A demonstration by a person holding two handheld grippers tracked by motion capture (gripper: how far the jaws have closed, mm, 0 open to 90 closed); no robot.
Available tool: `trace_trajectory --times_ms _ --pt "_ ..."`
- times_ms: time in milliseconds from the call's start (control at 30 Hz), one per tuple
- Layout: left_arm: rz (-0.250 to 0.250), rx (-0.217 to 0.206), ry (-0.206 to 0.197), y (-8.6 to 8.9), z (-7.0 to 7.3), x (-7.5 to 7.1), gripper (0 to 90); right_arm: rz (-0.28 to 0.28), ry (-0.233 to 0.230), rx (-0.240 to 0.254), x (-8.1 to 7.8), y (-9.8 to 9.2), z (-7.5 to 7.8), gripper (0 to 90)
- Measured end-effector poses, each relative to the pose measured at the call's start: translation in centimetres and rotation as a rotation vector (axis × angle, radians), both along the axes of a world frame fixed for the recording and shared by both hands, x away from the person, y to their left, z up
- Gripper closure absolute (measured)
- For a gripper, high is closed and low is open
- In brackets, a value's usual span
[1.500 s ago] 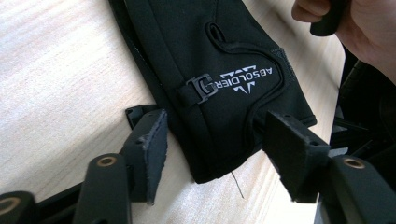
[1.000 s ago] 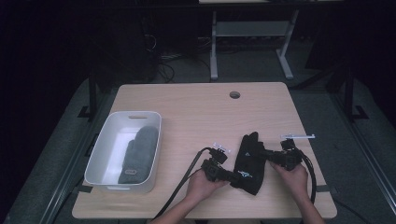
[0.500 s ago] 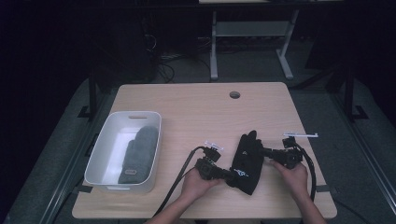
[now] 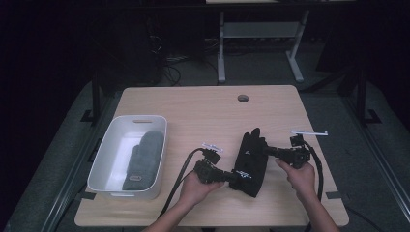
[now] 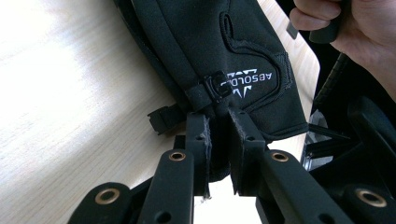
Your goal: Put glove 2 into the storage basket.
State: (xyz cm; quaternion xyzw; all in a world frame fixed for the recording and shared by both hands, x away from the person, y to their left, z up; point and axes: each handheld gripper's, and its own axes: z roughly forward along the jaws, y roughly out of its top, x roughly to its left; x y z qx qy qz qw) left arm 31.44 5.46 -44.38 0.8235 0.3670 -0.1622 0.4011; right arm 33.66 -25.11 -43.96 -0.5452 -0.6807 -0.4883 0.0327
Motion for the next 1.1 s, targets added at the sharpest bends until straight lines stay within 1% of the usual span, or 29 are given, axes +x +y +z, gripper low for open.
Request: trace_trajectory --times_ms 67,100,167,267,300,333,467,533,567,633,733,867,933,967,1100 --pt "-0.001 -0.006 -0.010 0.3 0.4 -0.1 79.6 0.004 0.003 0.001 0.1 0.1 0.2 74.4" --pt "-0.002 -0.002 -0.015 0.4 0.6 -0.1 79.6 0.007 -0.001 0.003 0.1 0.2 0.2 74.4" --pt "0.000 -0.007 -0.019 0.6 0.8 -0.1 79.6 0.003 0.000 0.015 0.2 0.3 0.5 74.5" --pt "0.002 -0.011 -0.021 0.7 1.2 -0.1 79.9 0.011 -0.007 0.019 0.3 0.5 1.0 74.7" --pt "-0.002 -0.016 -0.030 0.9 1.5 -0.1 79.9 0.013 -0.010 0.021 0.4 0.5 1.2 74.7" --pt "0.000 -0.019 -0.029 1.0 1.7 -0.1 79.9 0.012 -0.011 0.029 0.4 0.5 1.3 74.7" --pt "0.004 -0.026 -0.044 1.3 2.2 -0.1 80.0 0.019 -0.012 0.038 0.6 0.7 1.9 74.9" --pt "0.006 -0.029 -0.043 1.3 2.3 -0.1 80.0 0.022 -0.017 0.037 0.7 0.8 2.0 74.9" --pt "0.004 -0.035 -0.042 1.5 2.5 0.0 80.0 0.023 -0.022 0.044 0.9 1.0 2.4 75.0" --pt "0.009 -0.041 -0.048 1.7 2.8 -0.1 80.0 0.023 -0.019 0.054 1.0 1.1 2.7 75.1" --pt "0.012 -0.046 -0.049 1.8 3.0 -0.1 80.2 0.028 -0.021 0.052 1.1 1.3 3.0 75.1" --pt "0.016 -0.056 -0.055 2.1 3.6 -0.2 80.2 0.034 -0.029 0.070 1.3 1.7 3.9 75.3" --pt "0.013 -0.053 -0.061 2.4 3.9 -0.2 80.2 0.040 -0.032 0.062 1.4 1.8 4.0 75.3" --pt "0.018 -0.058 -0.066 2.6 4.2 -0.1 80.2 0.042 -0.035 0.065 1.5 2.0 4.4 75.3" --pt "0.025 -0.064 -0.073 3.2 4.6 -0.1 80.2 0.051 -0.043 0.070 1.8 2.5 5.0 75.4"
